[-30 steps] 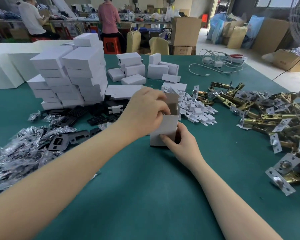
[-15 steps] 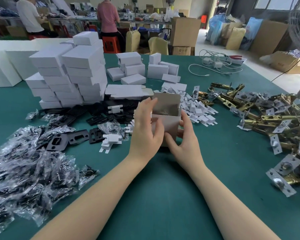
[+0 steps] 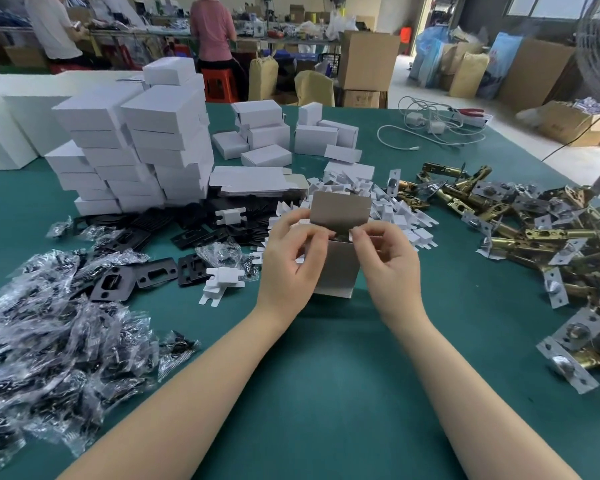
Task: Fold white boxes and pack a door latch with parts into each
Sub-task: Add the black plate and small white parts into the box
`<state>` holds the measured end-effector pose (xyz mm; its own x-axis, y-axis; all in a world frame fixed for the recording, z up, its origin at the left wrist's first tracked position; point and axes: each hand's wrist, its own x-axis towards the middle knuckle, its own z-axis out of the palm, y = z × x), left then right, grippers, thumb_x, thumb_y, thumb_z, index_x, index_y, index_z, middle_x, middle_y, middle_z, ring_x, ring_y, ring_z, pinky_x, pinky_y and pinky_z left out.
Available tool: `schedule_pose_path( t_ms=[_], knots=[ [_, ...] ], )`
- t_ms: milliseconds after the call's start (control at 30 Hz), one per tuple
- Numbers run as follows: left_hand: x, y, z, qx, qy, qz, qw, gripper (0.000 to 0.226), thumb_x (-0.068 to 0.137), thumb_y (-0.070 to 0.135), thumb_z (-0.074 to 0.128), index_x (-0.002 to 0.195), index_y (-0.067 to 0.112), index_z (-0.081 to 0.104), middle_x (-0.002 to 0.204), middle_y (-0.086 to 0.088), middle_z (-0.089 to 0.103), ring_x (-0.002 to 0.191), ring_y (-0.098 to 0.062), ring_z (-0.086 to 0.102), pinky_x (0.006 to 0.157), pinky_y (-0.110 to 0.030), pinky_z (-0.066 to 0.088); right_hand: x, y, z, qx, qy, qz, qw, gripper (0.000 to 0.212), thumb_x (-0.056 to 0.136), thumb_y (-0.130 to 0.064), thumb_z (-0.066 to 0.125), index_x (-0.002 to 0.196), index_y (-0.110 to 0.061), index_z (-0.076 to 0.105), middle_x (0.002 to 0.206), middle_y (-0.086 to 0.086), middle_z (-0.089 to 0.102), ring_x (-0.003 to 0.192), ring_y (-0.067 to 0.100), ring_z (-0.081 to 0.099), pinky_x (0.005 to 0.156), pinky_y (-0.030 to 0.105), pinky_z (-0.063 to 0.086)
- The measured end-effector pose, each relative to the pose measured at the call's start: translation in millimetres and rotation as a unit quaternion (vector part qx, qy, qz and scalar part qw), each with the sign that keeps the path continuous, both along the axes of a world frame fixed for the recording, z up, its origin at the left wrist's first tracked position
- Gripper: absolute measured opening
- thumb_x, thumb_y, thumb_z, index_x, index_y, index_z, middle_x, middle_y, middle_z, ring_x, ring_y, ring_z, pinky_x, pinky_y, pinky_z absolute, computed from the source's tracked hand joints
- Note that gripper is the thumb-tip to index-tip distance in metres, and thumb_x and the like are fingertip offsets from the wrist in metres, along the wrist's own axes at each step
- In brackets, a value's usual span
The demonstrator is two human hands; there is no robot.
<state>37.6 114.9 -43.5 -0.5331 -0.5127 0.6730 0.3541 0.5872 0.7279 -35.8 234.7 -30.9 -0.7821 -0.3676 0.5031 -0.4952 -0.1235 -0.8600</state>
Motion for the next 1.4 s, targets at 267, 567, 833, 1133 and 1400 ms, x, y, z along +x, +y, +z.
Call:
schedule_pose_path(
  t_ms=[267, 567, 833, 1133, 1400],
  knots=[
    [4, 9, 10, 0.096, 0.003, -0.026, 0.995, 0.057, 0.089, 0.028, 0.064, 0.122, 0.069, 0.042, 0.112, 0.04, 0.057, 0.099, 0.001, 0.062, 0.077, -0.011, 0.049, 1, -3, 9, -0.026, -0.003, 0.022, 0.999, 0.045, 0.093, -0.014, 0.059, 0.117, -0.052, 0.054, 0.099, -0.017, 0.066, 0.089, 0.005, 0.064, 0.08, 0.02, 0.05],
    [7, -4, 4, -0.007, -0.002, -0.044, 0.999, 0.015, 0.091, 0.028, 0.058, 0.105, 0.031, 0.055, 0.116, 0.021, 0.063, 0.1, -0.008, 0.064, 0.075, -0.021, 0.055, -2, 5, 5, 0.044, 0.118, -0.006, 0.992, 0.042, 0.091, -0.013, 0.054, 0.102, -0.054, 0.053, 0.106, -0.026, 0.064, 0.102, 0.007, 0.064, 0.092, 0.025, 0.05],
    [10, -17, -5, -0.123, 0.004, -0.028, 0.992, 0.032, 0.095, 0.04, 0.057, 0.113, 0.016, 0.067, 0.125, 0.004, 0.063, 0.122, -0.013, 0.058, 0.089, -0.039, 0.055, -7, 12, -7, 0.087, 0.211, -0.013, 0.974, 0.023, 0.093, -0.027, 0.061, 0.108, -0.011, 0.071, 0.122, -0.013, 0.06, 0.118, 0.005, 0.057, 0.099, 0.026, 0.047],
    [7, -10, 0, -0.067, 0.013, -0.027, 0.997, 0.022, 0.092, 0.022, 0.06, 0.111, 0.013, 0.064, 0.108, 0.011, 0.065, 0.098, -0.006, 0.063, 0.079, -0.019, 0.053, -6, 8, -2, 0.056, 0.169, -0.003, 0.984, 0.023, 0.089, -0.017, 0.067, 0.109, -0.029, 0.064, 0.109, -0.023, 0.063, 0.102, 0.0, 0.06, 0.083, 0.021, 0.049],
    [6, -2, 7, 0.018, 0.019, -0.028, 0.999, 0.012, 0.092, 0.02, 0.062, 0.103, 0.025, 0.064, 0.099, 0.013, 0.068, 0.088, -0.011, 0.066, 0.076, -0.022, 0.054, -1, 3, 6, -0.006, 0.075, 0.001, 0.997, 0.022, 0.088, -0.02, 0.07, 0.094, -0.04, 0.065, 0.094, -0.024, 0.068, 0.087, 0.002, 0.062, 0.074, 0.018, 0.048]
  ],
)
